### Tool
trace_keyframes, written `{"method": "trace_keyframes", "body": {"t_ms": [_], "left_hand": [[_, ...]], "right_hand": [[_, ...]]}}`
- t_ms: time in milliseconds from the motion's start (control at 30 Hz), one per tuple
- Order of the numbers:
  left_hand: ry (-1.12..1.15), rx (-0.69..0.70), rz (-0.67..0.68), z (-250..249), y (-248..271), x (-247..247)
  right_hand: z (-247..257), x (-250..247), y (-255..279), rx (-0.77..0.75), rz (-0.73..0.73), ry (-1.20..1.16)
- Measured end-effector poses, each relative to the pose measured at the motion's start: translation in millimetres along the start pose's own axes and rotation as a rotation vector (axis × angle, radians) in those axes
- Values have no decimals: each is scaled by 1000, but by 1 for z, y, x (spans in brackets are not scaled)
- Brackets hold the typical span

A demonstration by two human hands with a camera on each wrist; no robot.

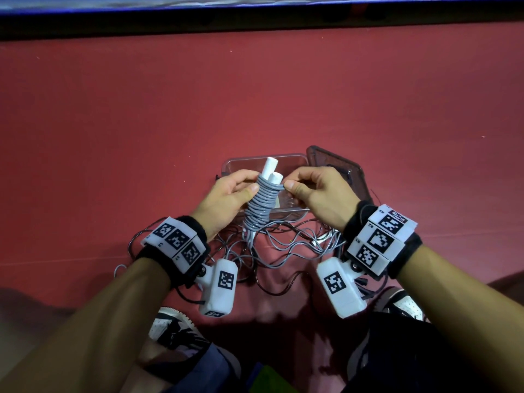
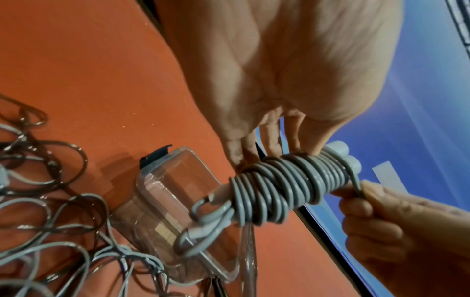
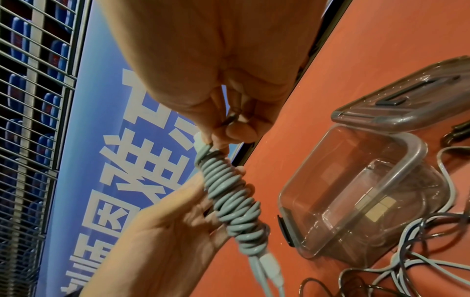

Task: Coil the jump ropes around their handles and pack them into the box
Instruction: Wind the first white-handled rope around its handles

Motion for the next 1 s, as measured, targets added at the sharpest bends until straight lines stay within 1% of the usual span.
{"method": "trace_keyframes", "body": {"t_ms": [133, 233, 333, 400, 567, 667, 800, 1000], "left_hand": [[-82, 26, 36, -4, -1, 6], [-80, 19, 93, 0, 2, 12], [-109, 68, 43, 0, 2, 8], [-100, 77, 17, -3, 2, 7], [-39, 45, 40, -6, 5, 10], [24, -3, 0, -6, 7, 10], [30, -36, -32, -6, 6, 9], [59, -36, 7, -5, 6, 13]], "right_hand": [[2, 1, 1, 34, -22, -26], [4, 2, 2, 32, -17, -42], [8, 2, 4, 7, -3, -49], [10, 2, 5, -14, 7, -50], [9, 3, 4, -10, 47, -84], [9, 3, 3, 1, 59, -109], [7, 2, 1, 16, 61, -132], [5, 2, 0, 29, 56, -189]]}}
Point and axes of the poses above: each hand's wrist, its own y-axis away from the middle knuckle, its own x-axis out of the palm, z = x × y, the point moved 5 cm from there along -y, towards the middle knuckle, and after that the axes turned 7 degrees about x, right-handed, at the moved point
